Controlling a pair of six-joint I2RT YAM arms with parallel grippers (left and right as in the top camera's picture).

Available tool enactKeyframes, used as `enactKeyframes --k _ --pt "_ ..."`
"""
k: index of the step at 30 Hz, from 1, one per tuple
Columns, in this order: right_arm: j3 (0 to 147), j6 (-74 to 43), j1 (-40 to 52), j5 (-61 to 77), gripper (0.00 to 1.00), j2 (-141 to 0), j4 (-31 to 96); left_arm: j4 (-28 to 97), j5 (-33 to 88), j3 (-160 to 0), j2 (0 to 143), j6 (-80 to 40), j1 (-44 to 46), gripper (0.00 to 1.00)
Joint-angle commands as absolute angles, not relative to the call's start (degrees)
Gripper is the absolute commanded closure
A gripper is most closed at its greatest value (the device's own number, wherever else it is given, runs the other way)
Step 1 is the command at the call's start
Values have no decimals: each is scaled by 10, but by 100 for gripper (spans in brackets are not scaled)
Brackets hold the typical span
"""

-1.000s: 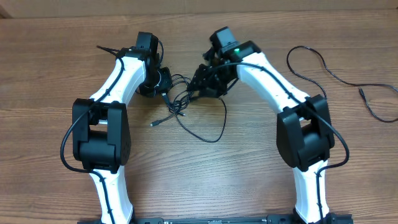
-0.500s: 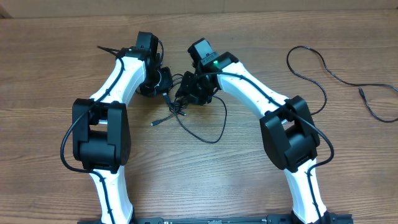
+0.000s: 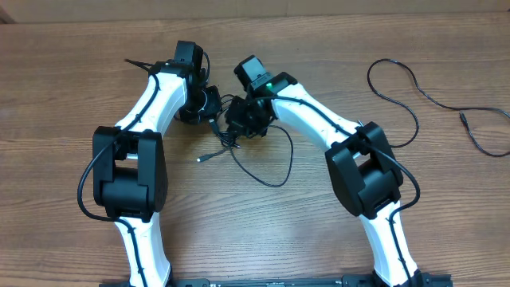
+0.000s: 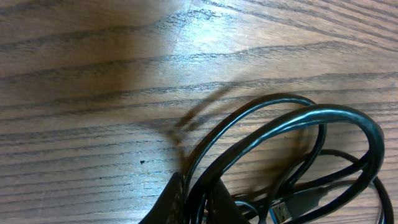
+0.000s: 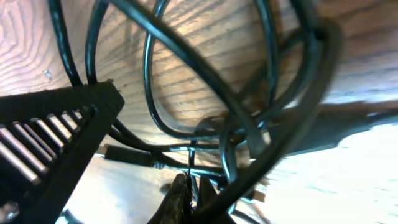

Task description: Untangle cables

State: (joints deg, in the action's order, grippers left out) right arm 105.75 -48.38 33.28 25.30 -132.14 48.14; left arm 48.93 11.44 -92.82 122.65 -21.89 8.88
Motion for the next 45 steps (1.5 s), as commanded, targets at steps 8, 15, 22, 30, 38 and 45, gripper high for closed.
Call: enactKeyframes --k 8,15,22,30,38,45 --pt "1062 -290 232 509 96 -1232 484 488 114 -920 1215 -203 87 94" --pt "1062 -234 194 542 96 -1174 500 489 98 -920 1215 -203 87 94" --pt "1062 -204 163 541 96 -1124 533 491 83 -920 1215 -204 87 95" --pt "1062 -147 110 541 96 -1097 590 497 37 -920 1215 -216 86 95" --pt "1062 -117 52 541 96 -1097 666 500 -6 -920 1215 -220 86 94" --pt "1061 -117 57 481 96 -1097 705 498 -1 -920 1215 -230 87 93"
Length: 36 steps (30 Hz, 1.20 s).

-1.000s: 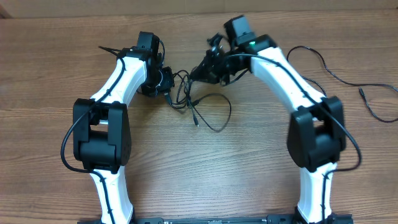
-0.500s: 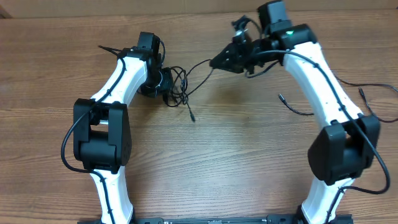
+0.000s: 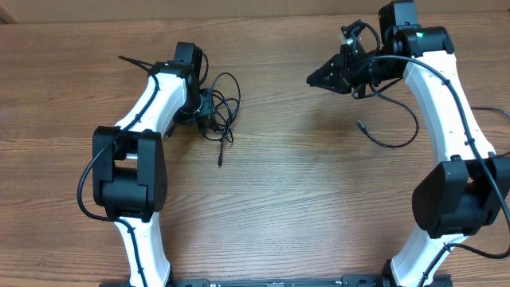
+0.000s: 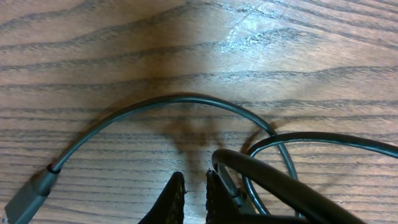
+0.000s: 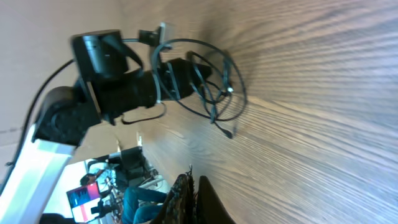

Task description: Untangle cables

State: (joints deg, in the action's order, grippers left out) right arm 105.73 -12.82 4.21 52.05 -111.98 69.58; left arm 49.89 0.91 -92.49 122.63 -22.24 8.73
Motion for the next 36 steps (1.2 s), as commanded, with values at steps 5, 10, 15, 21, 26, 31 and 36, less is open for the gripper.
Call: enactKeyframes --k 5,10,15,21,26,31,36 --pt "1061 -117 91 435 81 -1099 712 496 29 -920 1215 -230 88 95" --pt "1061 -117 123 433 25 -1102 697 494 71 -920 1215 -227 88 95" --pt "1061 -117 136 435 35 -1102 672 492 111 -920 1215 -227 93 96" --pt "1061 -117 187 362 44 -1104 668 489 116 -920 1215 -227 106 96" --pt "1050 -117 243 316 40 -1104 647 489 116 -920 1215 -227 106 96" --pt "1012 -117 286 303 40 -1107 597 489 116 -920 1215 -227 106 95" --pt "970 -119 316 302 39 -1115 543 488 117 -920 1215 -227 106 95"
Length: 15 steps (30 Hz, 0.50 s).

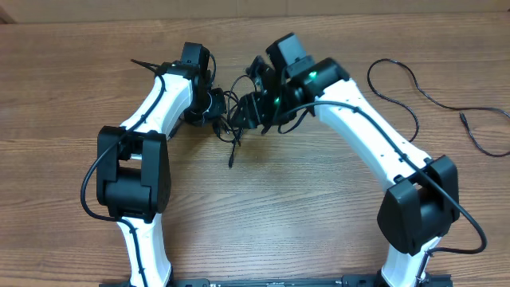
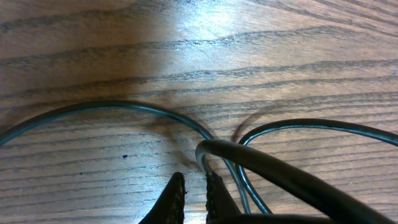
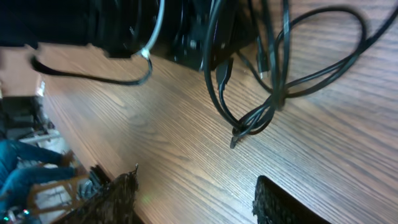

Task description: Untangle cables

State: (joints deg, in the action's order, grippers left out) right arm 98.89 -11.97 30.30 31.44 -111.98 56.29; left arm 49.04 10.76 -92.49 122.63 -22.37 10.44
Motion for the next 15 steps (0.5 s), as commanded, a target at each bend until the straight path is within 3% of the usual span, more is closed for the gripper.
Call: enactKeyframes --k 1,15 --pt "964 -119 320 302 39 -1116 535 488 116 -920 1215 -227 106 95" --pt "929 -119 357 293 39 -1185 401 488 116 -920 1215 -227 106 94"
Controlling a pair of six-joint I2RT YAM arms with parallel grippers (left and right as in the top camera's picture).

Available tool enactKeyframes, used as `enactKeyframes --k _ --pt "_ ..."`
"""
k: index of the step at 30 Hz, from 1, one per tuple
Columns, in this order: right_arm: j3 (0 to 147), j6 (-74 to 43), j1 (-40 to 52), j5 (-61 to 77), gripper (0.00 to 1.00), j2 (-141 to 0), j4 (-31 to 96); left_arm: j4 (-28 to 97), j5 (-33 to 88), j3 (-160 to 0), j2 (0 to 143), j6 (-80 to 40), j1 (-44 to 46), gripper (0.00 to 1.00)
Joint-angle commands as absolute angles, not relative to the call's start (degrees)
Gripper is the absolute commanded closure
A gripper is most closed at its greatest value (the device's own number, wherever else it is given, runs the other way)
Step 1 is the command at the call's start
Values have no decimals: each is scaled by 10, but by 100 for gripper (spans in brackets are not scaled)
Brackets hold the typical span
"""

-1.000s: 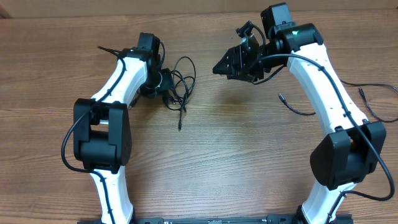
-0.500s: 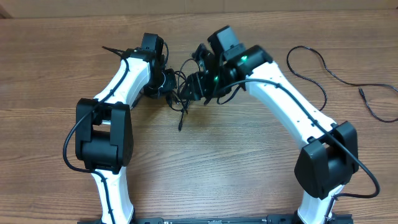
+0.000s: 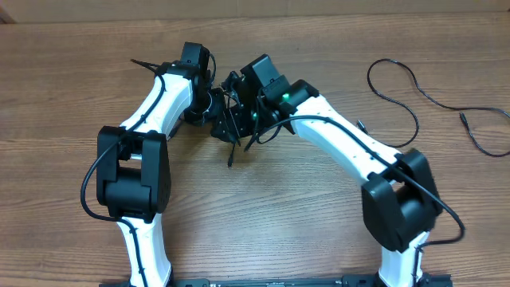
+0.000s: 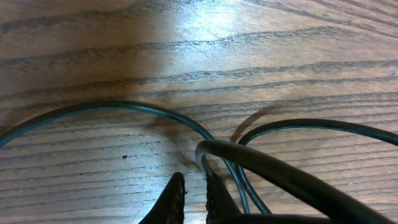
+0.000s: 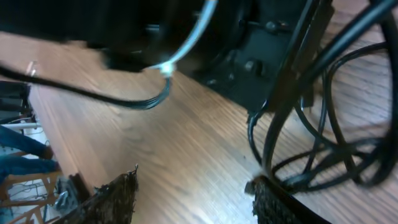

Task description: Untangle cables

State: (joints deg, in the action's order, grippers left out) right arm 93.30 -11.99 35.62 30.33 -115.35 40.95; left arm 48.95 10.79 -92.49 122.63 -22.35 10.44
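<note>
A tangle of black cables (image 3: 229, 121) lies at the back middle of the wooden table, one plug end (image 3: 230, 162) trailing toward the front. My left gripper (image 3: 209, 105) is at its left side. In the left wrist view that gripper (image 4: 193, 177) is shut, a thick cable (image 4: 280, 171) curving out from behind its right finger and a thinner one (image 4: 106, 107) arcing over the wood. My right gripper (image 3: 241, 121) is at the tangle's right side. In the right wrist view it (image 5: 193, 180) stands open, with cable loops (image 5: 292, 118) touching its right finger (image 5: 277, 199).
A thin black cable (image 3: 416, 112) lies loose at the right of the table (image 3: 279, 223), reaching toward the right edge (image 3: 478, 143). Both white arms bend in from the front edge and meet at the back middle.
My open right gripper has moved left, closer to the tangle and my left gripper, so cable loops now touch its right finger. The left gripper and its cables have not moved.
First both grippers were shut in a large tangle with a long loop trailing forward. Then the right gripper was shut far off at the back right, the left holding a smaller tangle. Then the right was back beside the tangle, open, and now it is against it.
</note>
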Motion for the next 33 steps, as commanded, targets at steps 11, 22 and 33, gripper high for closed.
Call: enactKeyframes --k 11,22,33 --pt "929 -119 357 294 34 -1213 378 487 116 -920 1215 -227 106 94" --pt "939 -119 348 346 96 -1200 405 486 116 -920 1215 -227 106 95" --pt "961 -67 284 528 96 -1065 409 486 116 -920 1215 -227 106 95"
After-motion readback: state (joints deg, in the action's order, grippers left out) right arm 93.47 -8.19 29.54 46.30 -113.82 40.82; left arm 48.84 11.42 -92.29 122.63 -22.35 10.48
